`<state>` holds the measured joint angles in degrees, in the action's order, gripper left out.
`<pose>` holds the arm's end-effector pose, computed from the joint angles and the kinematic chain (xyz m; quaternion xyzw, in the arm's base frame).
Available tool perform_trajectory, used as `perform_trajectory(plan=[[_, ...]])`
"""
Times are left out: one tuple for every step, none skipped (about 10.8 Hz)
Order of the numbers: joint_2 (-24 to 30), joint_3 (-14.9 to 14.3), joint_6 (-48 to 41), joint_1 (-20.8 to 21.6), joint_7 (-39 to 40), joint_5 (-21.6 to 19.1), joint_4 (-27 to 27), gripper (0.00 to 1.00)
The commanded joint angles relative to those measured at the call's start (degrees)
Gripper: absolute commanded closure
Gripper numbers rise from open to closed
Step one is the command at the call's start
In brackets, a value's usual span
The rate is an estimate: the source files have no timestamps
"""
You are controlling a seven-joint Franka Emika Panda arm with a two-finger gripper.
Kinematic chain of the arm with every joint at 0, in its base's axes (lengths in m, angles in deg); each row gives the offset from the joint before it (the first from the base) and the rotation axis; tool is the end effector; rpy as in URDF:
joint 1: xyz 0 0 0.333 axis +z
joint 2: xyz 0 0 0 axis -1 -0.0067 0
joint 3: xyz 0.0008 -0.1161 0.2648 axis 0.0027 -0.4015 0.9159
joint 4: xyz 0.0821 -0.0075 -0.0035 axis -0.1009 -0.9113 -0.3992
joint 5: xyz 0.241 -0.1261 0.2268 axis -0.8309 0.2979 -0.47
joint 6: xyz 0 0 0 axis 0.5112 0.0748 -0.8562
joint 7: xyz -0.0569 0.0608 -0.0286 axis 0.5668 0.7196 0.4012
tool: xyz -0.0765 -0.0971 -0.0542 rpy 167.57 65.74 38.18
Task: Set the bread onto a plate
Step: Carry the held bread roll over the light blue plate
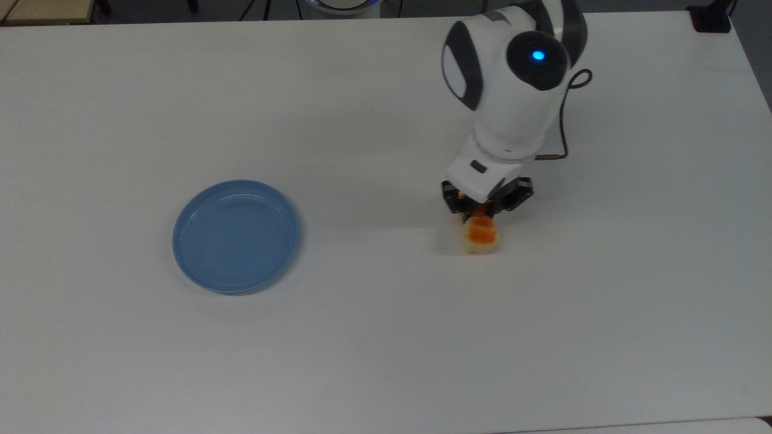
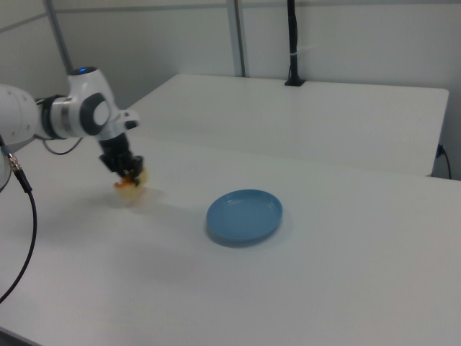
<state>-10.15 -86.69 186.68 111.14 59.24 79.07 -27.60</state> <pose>0.6361 0.2184 0.3132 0.9977 0.0411 0.0519 0.0131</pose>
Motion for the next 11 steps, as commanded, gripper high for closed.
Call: perform_trajectory(plan=[[3.1,-0.1,-5.1,-11.1,17.5,0.4,1.6,0.63],[3.1,-0.2,-5.5,-14.8,22.6,0.4,1.8,0.63],[3.0,-0.2,-5.5,-18.0,27.2,0.3,1.9,0.63],[2.7,-0.2,-5.4,-20.8,30.2,0.3,1.9,0.62],[2.3,-0.2,-5.2,-23.2,32.6,0.3,1.9,0.62],[2.0,-0.2,-4.8,-25.0,33.9,0.3,1.8,0.62],[1.2,-0.2,-4.6,-25.7,33.9,0.2,1.8,0.62],[0.6,-0.2,-4.5,-26.5,34.0,0.2,1.8,0.61],[0.2,-0.2,-4.5,-26.8,34.1,0.1,1.7,0.54],[0.1,-0.2,-4.5,-26.9,34.2,0.1,1.7,0.43],[0.2,-0.2,-4.5,-27.0,34.2,0.2,1.6,0.34]])
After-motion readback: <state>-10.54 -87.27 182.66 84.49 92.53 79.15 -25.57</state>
